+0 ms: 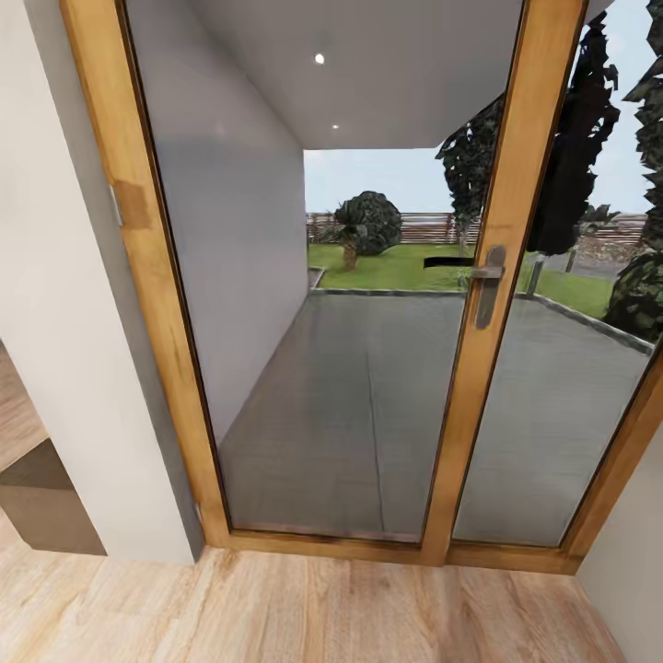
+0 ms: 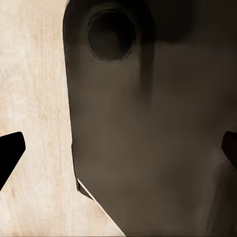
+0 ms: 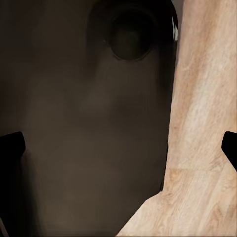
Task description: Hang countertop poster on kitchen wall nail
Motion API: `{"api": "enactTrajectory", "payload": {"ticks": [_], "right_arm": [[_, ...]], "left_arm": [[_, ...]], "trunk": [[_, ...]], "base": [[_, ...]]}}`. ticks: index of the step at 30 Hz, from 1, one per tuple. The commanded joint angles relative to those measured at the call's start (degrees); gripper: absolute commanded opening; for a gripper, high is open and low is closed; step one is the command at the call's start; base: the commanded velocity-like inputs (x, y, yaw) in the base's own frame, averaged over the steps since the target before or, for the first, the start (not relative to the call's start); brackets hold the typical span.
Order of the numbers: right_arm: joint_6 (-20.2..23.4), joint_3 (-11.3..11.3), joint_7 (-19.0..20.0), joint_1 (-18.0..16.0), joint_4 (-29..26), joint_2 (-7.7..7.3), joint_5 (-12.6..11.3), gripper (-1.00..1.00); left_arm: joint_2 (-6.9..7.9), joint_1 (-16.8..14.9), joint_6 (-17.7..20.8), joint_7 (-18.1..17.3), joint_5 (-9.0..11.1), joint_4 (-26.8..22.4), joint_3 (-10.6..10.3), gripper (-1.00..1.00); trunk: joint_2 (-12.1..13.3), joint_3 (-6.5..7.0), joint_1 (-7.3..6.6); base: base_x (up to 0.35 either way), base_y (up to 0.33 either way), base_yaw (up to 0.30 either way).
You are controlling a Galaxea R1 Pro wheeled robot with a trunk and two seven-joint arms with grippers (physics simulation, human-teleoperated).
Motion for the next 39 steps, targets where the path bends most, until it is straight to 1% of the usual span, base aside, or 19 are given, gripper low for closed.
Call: {"api": "enactTrajectory", "payload": {"ticks": [1, 3, 27, 32, 38, 39], "right_arm": [[0.0, 0.0, 0.0, 0.0, 0.0, 0.0, 0.0, 1.0], [0.7, -0.1, 0.1, -0.2, 0.5, -0.04, -0.2, 1.0], [0.7, -0.1, 0.1, -0.2, 0.5, -0.07, -0.2, 1.0], [-0.6, -0.1, 0.0, -1.8, -1.0, -0.31, -0.1, 1.0], [-2.5, -0.2, 0.0, -3.8, -2.9, -0.39, -0.1, 1.0], [-8.6, -0.3, 0.0, -4.5, -26.4, -0.42, -0.1, 1.0]], "left_arm": [[0.0, 0.0, 0.0, 0.0, 0.0, 0.0, 0.0, 1.0], [-0.42, 0.0, -0.1, -0.7, 0.0, -0.3, -0.2, 1.0], [-0.42, -0.1, -0.1, -0.8, 0.1, -0.3, -0.2, 1.0], [-2.04, 1.5, -0.1, -0.6, -0.2, -1.9, 0.3, 1.0], [-2.4, 2.0, 0.0, -0.5, -0.4, -3.8, 0.3, 1.0], [-2.43, 2.1, 0.1, -0.5, -0.4, -37.5, 0.4, 1.0]], "trunk": [[0.0, -0.03, 0.0], [0.0, -0.03, 0.0], [0.0, -0.03, 0.0], [0.0, -0.03, 0.0], [0.0, -0.03, 0.0], [0.0, -0.03, 0.0]], "base": [[0.0, 0.0, 0.0], [0.0, 0.0, 0.0], [0.0, 0.0, 0.0], [0.0, 0.0, 0.0], [0.0, 0.0, 0.0], [0.0, 0.0, 0.0]]}}
